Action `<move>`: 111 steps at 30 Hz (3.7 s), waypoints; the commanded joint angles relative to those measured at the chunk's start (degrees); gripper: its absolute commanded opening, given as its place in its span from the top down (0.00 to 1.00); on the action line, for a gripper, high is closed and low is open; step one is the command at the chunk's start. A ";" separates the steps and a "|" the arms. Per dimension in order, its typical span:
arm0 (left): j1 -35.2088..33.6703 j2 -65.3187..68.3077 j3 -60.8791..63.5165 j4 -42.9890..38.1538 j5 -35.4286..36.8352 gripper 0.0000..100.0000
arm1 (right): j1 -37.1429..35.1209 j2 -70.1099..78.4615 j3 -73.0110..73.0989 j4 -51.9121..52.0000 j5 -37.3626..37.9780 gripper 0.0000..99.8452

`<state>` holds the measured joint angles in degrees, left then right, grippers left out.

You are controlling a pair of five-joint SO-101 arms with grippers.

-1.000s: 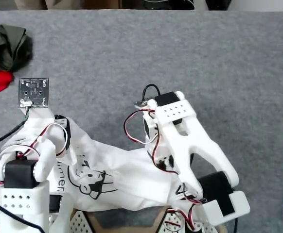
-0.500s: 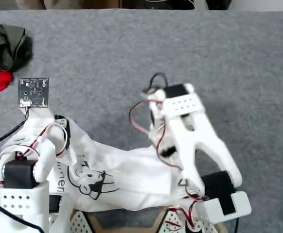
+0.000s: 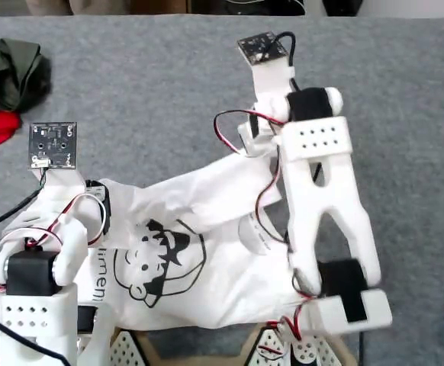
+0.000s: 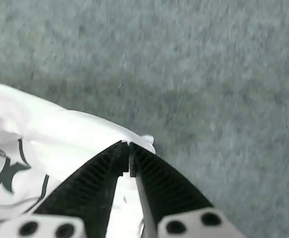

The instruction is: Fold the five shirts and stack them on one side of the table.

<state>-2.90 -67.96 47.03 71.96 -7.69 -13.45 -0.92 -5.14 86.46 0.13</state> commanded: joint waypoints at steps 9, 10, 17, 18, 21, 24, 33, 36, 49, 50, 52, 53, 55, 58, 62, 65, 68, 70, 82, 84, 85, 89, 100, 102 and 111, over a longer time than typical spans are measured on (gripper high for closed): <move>0.18 -0.31 5.19 -5.19 -0.26 0.97 | 0.75 23.52 -16.31 -2.99 0.62 0.91; 0.18 -0.31 6.07 -5.89 0.00 0.95 | 0.75 25.10 -18.42 -1.41 0.53 0.87; -3.34 -0.31 6.42 -8.00 0.18 0.78 | 1.89 27.30 -31.16 10.90 0.88 0.81; -4.66 -0.31 6.33 -8.44 0.18 0.77 | 2.24 27.38 -31.96 11.87 0.88 0.81; -7.30 -0.31 5.63 -9.05 0.18 0.77 | 3.47 27.47 -32.48 14.33 0.97 0.83; -8.09 -0.31 5.36 -8.79 0.18 0.77 | 4.70 27.56 -30.73 15.47 1.05 0.91; -2.55 -0.84 4.13 -1.49 0.09 0.77 | 5.58 27.21 -13.58 9.93 2.81 0.94; -2.02 -0.84 4.22 -1.49 0.09 0.77 | 5.41 27.21 -11.38 8.53 2.46 0.94; -1.85 -0.84 4.66 -1.76 0.18 0.77 | 5.41 27.56 -11.12 8.35 0.44 0.87; -1.85 -0.84 4.66 -1.76 0.18 0.77 | 5.32 27.56 -11.12 8.44 -0.18 0.85; -1.85 -0.75 4.66 -1.85 0.18 0.77 | 4.97 27.56 -11.03 8.44 -1.32 0.85; -1.85 -0.66 4.66 -1.85 0.18 0.77 | 4.44 27.56 -10.77 8.44 -1.23 0.86; -1.85 -0.48 4.66 -1.85 0.18 0.77 | 3.21 27.65 -10.77 8.35 -1.49 0.87; -1.85 -0.40 4.66 -1.85 0.18 0.77 | 1.01 27.65 -10.77 8.26 -1.58 0.87; -2.02 -0.57 4.66 -1.85 0.18 0.77 | -0.04 27.74 -10.68 6.59 -1.67 0.88; -2.11 -0.84 4.66 -1.85 0.18 0.77 | 0.31 28.53 -10.77 5.63 -1.67 0.88; -2.20 -0.84 4.66 -1.85 0.18 0.77 | 0.31 30.55 -10.77 5.80 -1.67 0.88; -2.29 -0.84 4.66 -1.85 0.09 0.77 | 0.31 31.78 -10.77 5.89 -2.02 0.88; -1.93 -0.66 4.66 -1.85 0.09 0.77 | 2.15 32.31 -11.21 8.44 -3.25 0.95; -1.93 -0.48 4.57 -1.85 0.09 0.77 | 2.15 32.31 -11.21 8.53 -3.25 0.96; -1.93 -0.48 4.57 -1.85 0.09 0.77 | 2.15 32.31 -11.21 8.62 -3.78 0.97; -1.93 -0.48 4.66 -1.85 0.09 0.77 | 2.15 32.31 -12.09 8.70 -6.42 0.98; -1.93 -0.40 4.40 -1.85 0.18 0.77 | 3.12 32.48 -17.54 15.38 -1.14 0.98; -1.85 -0.40 4.48 -1.85 0.18 0.77 | 2.95 32.66 -16.40 15.21 -1.41 0.95; -1.85 -0.48 4.48 -1.85 0.18 0.77 | 2.68 32.75 -15.08 13.10 -1.58 0.81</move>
<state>-5.19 -68.22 54.07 70.20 -7.78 -11.25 32.22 -20.18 100.09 -1.80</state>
